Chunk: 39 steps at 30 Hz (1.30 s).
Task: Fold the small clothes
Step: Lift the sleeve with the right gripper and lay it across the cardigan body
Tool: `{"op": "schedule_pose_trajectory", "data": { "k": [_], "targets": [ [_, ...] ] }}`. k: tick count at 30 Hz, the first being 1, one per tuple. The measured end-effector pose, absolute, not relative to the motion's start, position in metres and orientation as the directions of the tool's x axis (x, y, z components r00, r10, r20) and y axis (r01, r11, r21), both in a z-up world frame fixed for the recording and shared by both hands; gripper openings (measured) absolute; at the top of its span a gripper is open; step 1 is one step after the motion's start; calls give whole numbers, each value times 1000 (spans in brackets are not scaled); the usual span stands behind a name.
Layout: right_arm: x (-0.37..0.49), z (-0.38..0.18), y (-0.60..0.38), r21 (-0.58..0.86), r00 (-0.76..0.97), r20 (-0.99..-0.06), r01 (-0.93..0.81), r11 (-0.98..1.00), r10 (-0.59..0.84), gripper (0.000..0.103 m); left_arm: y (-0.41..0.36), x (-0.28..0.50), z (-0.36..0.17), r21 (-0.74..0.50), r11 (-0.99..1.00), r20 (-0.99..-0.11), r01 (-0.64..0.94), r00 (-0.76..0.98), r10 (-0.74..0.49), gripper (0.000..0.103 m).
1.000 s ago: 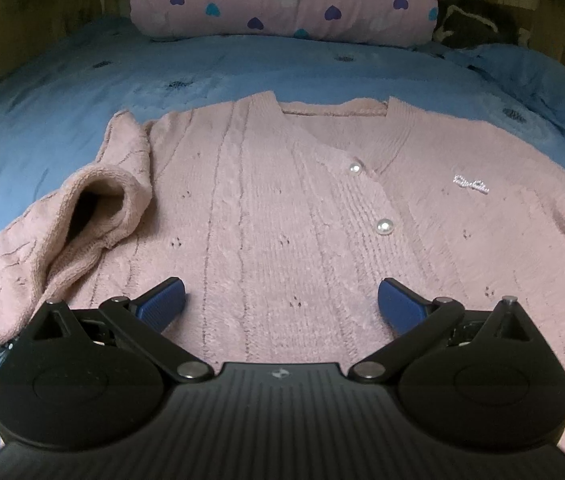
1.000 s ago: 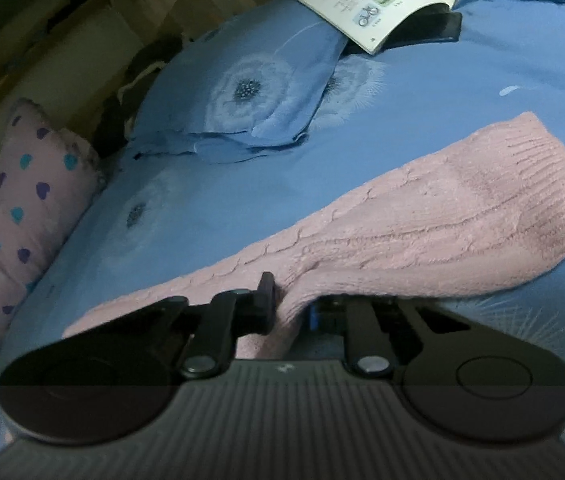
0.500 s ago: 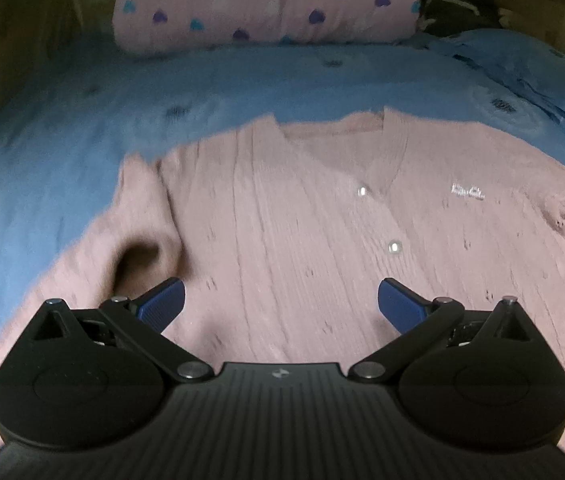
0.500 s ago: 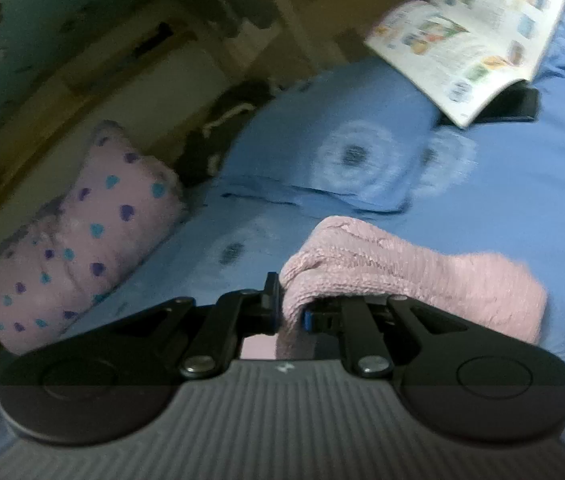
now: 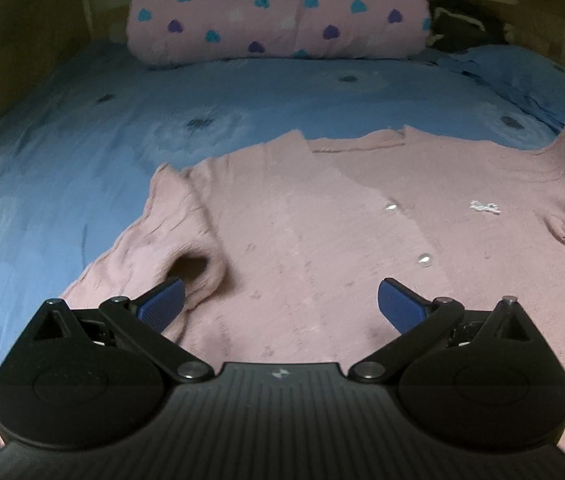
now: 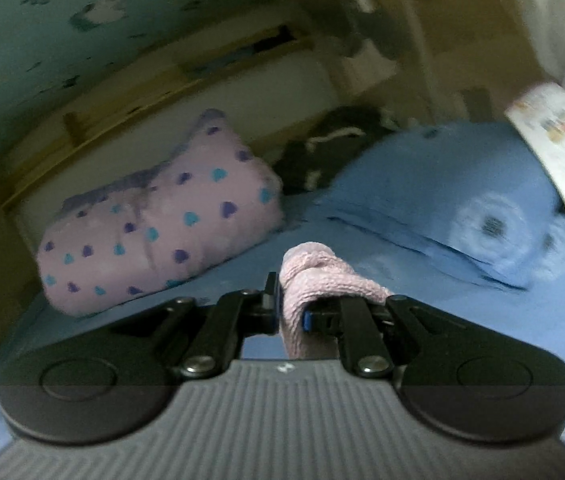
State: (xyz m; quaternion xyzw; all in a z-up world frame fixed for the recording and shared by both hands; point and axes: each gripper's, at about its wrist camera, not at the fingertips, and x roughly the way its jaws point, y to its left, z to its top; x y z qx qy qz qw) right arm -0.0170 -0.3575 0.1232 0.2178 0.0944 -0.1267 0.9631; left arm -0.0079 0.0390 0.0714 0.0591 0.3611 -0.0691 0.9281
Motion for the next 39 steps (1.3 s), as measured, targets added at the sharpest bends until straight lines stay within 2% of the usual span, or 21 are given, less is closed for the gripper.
{"op": "schedule_pose_trajectory", "data": {
  "k": [6,12,22,31,33,36,38,39],
  "targets": [
    [5,135,-306,326,970,-210,186,927,-121,13,71,-7,70,30,995,-676,94,735,-49,103],
    [28,117,-252,305,968,-252,79,949,1,13,91,-5,72,23,999,-663,42,748,-16,103],
    [53,35,-149,275,888,-424,-61,960,178,13,96,-5,63,31,999,-663,27,748,1,103],
    [65,2,-139,328,795,-553,-69,942,250,16,94,-3,56,28,999,-673,17,740,6,103],
    [69,1,-140,334,762,-585,-86,939,278,23,94,-4,57,27,999,-670,18,742,4,103],
    [59,7,-139,325,745,-586,-142,935,317,36,92,-7,62,33,999,-662,16,749,10,103],
    [49,13,-140,335,722,-593,-183,924,357,52,89,-9,66,35,999,-659,16,752,11,103],
    [45,16,-140,336,710,-595,-206,919,377,55,87,-11,68,35,999,-658,17,753,10,103]
  ]
}}
